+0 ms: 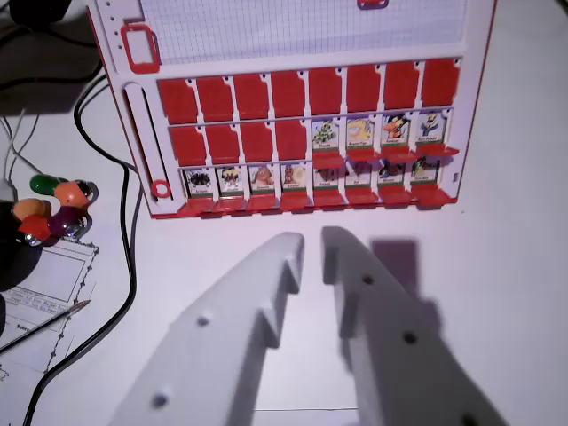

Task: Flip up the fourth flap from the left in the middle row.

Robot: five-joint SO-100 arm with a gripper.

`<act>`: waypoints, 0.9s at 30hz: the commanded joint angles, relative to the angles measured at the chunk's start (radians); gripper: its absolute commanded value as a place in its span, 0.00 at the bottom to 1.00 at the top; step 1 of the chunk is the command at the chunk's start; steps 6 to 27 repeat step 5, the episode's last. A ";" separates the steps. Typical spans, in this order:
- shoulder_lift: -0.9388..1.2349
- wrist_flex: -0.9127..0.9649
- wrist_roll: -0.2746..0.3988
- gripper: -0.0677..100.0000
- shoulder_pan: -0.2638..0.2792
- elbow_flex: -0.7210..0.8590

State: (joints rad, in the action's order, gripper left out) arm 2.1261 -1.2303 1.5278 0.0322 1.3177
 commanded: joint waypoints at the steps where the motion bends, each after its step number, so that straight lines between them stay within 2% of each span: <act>1: 0.106 0.031 0.017 0.02 -0.020 0.023; 5: 0.169 0.026 0.026 0.02 -0.035 0.075; 27: 0.169 0.026 0.026 0.02 -0.035 0.075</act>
